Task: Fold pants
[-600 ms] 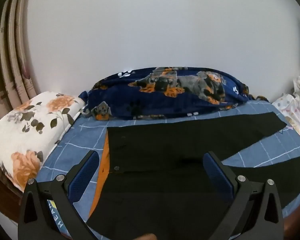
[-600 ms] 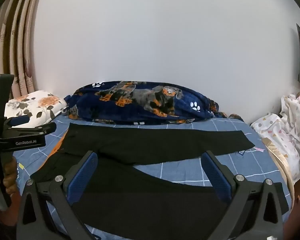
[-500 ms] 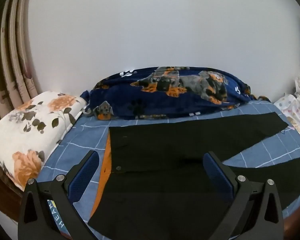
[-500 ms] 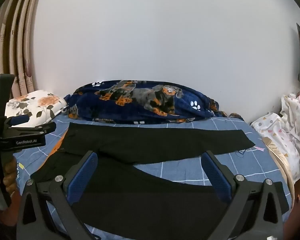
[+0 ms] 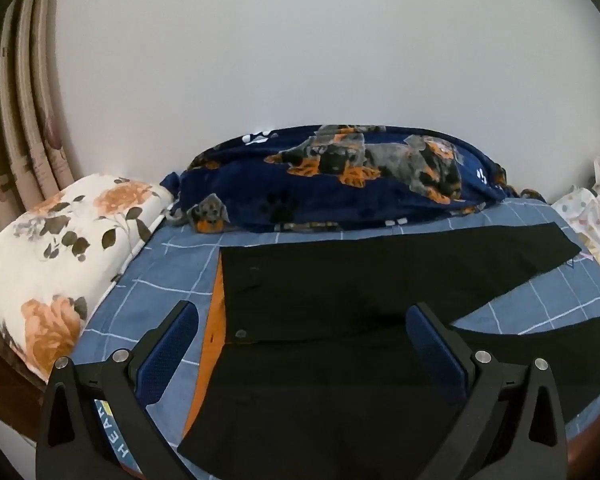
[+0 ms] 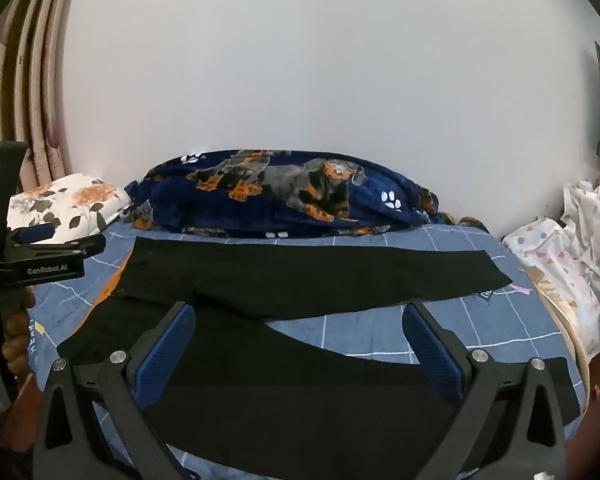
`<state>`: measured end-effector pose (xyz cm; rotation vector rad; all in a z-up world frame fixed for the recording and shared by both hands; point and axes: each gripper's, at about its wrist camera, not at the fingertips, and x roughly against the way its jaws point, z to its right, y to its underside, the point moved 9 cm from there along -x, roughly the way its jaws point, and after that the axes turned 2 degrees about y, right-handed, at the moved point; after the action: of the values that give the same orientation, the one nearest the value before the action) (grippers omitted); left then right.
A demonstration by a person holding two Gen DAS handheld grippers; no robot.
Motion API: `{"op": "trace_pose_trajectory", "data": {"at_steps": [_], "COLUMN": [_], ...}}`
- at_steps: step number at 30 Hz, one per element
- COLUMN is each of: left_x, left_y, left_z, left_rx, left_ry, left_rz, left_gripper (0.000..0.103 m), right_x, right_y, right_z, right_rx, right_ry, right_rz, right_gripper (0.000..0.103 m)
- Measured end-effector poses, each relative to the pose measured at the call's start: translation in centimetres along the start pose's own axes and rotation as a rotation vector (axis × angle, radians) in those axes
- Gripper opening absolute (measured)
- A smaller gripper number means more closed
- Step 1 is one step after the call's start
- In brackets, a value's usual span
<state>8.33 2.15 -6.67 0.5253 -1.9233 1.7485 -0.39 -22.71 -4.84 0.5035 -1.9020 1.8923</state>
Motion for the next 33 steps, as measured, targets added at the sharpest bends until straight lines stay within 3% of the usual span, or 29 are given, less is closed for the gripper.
{"op": "trace_pose_trajectory", "data": {"at_steps": [10,20,26,30,33], "left_x": [-2.0,-4.6,-7.5,-10.2,-12.1], "left_y": [0.0,0.1,1.4,2.3,2.2], "left_z": [-0.9,-2.9,-4.9,-7.9,-10.1], "left_rx": [0.009,0.018,0.077,0.049,0.031], "left_ry": [-0.002,0.017,0.1,0.039,0.041], "left_rz": [-0.039,-0.025,-0.132,-0.168,-0.17], "left_gripper": [0.103,0.103,0.103,0.103,0.101], "right_x": [-2.1,-4.3,-5.7,-6.3,-7.0], "right_y": [0.6,1.4,1.8,2.4,3.0], "right_z": [-0.8,-1.2,-1.5,-1.8,-1.8], "right_rx": [0.006,0.006,0.002,0.009,0.009], "right_ry": [-0.006,-0.007,-0.028,-0.037,-0.038], "right_rz": [-0.042,-0.092,-0.122,-0.138,-0.158], "right_gripper": [0.103,0.103,0.103,0.103,0.103]}}
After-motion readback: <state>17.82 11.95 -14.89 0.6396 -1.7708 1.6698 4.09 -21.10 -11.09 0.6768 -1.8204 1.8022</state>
